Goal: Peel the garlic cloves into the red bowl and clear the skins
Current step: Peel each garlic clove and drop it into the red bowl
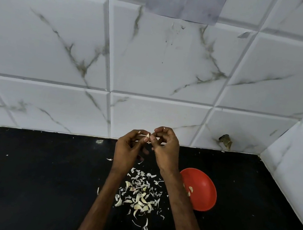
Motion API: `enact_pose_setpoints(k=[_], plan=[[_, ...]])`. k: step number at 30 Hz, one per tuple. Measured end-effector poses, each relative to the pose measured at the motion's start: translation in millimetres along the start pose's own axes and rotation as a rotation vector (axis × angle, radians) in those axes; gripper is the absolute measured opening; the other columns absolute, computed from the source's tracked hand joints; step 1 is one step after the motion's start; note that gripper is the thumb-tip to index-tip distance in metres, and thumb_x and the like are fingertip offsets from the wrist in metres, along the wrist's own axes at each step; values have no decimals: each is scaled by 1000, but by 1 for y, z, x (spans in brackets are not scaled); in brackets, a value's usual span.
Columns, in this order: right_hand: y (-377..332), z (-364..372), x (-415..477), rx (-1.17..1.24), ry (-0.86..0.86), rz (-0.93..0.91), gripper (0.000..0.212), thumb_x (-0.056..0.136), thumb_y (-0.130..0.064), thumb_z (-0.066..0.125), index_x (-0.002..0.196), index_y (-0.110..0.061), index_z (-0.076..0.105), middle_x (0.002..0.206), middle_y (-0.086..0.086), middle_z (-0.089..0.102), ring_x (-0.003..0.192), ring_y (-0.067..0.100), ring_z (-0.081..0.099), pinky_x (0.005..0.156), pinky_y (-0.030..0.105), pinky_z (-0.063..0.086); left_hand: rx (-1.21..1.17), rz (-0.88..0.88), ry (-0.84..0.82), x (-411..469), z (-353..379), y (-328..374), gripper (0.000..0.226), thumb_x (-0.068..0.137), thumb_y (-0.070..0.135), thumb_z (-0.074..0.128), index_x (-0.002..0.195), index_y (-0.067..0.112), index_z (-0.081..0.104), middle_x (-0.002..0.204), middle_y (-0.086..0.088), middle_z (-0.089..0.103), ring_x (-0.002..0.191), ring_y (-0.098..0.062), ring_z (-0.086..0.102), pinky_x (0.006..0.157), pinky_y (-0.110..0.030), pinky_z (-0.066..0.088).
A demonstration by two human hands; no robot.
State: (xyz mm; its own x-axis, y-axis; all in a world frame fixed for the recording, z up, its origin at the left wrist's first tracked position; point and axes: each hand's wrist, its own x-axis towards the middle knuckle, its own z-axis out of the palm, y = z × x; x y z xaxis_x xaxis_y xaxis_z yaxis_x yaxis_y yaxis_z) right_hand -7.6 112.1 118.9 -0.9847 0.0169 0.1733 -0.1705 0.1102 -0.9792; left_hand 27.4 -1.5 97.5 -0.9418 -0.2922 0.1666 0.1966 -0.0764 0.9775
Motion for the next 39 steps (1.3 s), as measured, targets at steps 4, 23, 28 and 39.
enact_pose_setpoints(k=[4, 23, 28, 39], plan=[[1, 0, 1, 33, 21, 38, 18, 92, 1, 66, 103, -12, 59, 100, 5, 71, 89, 15, 69, 86, 51, 57, 4, 1, -28, 0, 5, -1, 18, 96, 5, 65, 111, 13, 71, 95, -5, 76, 67, -19, 70, 46, -30, 54], [7, -12, 3, -15, 0, -52, 26, 84, -6, 78, 92, -24, 61, 90, -3, 74, 77, 2, 67, 69, 20, 51, 32, -21, 21, 4, 5, -9, 32, 90, 9, 73, 119, 21, 67, 88, -4, 78, 58, -11, 61, 46, -20, 44], [8, -6, 4, -13, -36, -11, 30, 93, -1, 65, 98, -27, 50, 99, 3, 70, 85, 4, 65, 71, 9, 44, 14, -35, -10, 3, 8, -8, 26, 93, 9, 70, 117, 17, 65, 88, -9, 77, 60, -13, 63, 46, -27, 46], [9, -7, 6, 35, -78, 56, 23, 99, -1, 55, 102, -24, 50, 102, 2, 65, 87, 6, 59, 84, 25, 46, -92, -71, 25, 2, 10, -6, 16, 94, 4, 67, 110, 9, 66, 85, -3, 73, 63, -10, 61, 46, -24, 47]])
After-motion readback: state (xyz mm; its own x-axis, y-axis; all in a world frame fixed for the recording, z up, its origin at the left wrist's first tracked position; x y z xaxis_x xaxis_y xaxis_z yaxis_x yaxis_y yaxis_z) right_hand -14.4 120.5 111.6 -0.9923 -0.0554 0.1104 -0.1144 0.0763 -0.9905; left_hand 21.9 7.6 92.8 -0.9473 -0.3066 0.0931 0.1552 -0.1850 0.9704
